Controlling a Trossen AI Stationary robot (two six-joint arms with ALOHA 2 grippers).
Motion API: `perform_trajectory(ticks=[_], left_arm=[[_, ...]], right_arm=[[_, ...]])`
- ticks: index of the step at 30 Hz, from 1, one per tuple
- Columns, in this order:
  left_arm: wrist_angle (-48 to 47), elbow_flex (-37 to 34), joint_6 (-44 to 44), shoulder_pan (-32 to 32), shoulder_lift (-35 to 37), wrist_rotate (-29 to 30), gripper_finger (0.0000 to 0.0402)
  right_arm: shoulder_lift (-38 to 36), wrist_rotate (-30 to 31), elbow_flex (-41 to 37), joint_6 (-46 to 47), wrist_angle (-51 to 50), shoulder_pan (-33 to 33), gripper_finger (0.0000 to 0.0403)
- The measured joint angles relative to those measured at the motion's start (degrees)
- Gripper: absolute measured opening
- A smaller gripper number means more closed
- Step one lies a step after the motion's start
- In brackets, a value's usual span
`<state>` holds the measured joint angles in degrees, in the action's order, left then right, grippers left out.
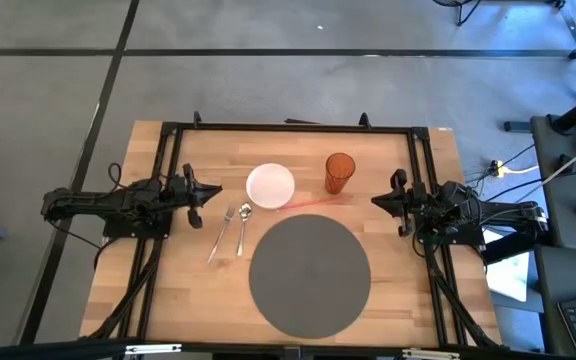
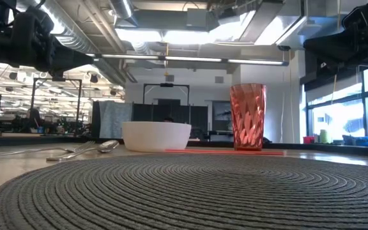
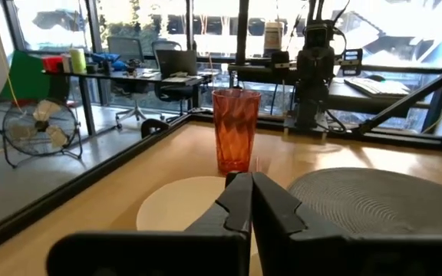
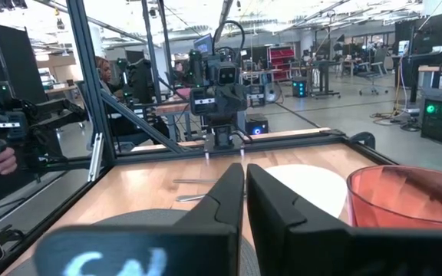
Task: Pick & Place Utensil
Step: Put the bowl on the mat
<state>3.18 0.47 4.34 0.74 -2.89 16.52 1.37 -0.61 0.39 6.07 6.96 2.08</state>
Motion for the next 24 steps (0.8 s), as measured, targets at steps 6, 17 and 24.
perform_trajectory(ticks=[6, 17, 24], left_arm=[[0.00, 0.00, 4.64, -0.01, -0.01, -0.07, 0.0002], [-0.06, 0.19, 10.32, 0.01, -0.25, 1.45, 0.0002], [-0.54, 7.88, 11.52, 0.77, -13.10, 0.96, 0.0002]], right_arm=[[0.01, -0.01, -0.01, 1.20, 0.85, 0.01, 0.0020], [0.01, 0.01, -0.01, 1.08, 2.61, -0.01, 0.0020], [0.01, 0.03, -0.01, 1.18, 2.58, 0.00, 0.0020]])
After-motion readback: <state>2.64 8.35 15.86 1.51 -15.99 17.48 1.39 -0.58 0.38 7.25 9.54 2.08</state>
